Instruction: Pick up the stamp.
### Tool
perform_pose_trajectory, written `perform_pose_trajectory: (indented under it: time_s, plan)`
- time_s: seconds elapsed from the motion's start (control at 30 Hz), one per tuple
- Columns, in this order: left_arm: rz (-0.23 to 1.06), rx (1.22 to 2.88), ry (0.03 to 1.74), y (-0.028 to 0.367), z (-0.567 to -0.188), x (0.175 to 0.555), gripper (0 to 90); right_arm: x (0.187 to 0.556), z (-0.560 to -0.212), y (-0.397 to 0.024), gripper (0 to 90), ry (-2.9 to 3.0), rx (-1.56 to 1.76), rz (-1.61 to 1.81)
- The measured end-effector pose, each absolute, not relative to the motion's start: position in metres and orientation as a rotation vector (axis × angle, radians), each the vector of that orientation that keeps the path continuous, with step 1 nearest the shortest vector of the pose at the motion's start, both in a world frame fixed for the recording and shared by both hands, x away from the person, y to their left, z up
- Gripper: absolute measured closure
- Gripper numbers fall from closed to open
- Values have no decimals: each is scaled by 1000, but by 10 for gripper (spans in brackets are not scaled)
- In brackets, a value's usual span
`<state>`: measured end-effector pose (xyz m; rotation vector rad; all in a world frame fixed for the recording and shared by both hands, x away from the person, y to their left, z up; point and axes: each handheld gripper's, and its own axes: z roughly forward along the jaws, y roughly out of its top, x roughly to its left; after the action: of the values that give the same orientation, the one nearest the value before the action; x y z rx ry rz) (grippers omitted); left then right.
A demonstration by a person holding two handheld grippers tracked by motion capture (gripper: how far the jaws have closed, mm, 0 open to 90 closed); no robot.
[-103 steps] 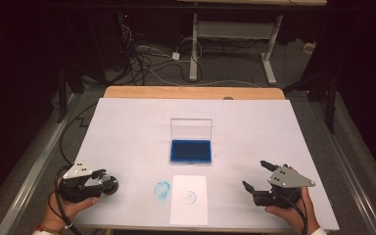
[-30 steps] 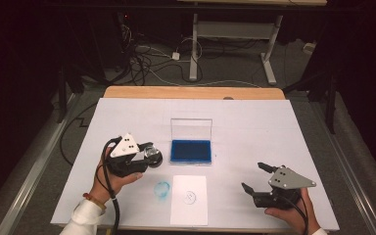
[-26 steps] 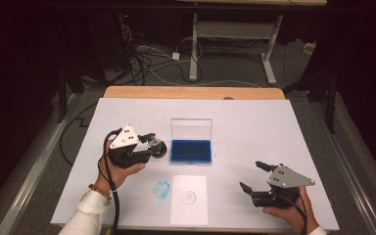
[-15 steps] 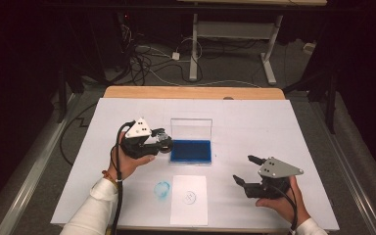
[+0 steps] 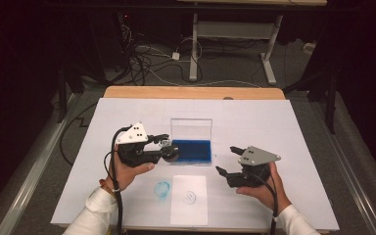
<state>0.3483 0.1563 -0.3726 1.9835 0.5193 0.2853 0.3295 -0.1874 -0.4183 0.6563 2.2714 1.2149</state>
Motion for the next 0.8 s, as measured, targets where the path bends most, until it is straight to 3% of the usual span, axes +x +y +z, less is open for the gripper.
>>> perform_pose_trajectory:
  time_s: [0.33,0.8]
  plan:
    - [219,2012,460,140,-375,341,544,329,-412,-139,256,2357,505,1237]
    - [181,2026,404,119,-375,333,544,324,-424,-123,236,2398,484,1314]
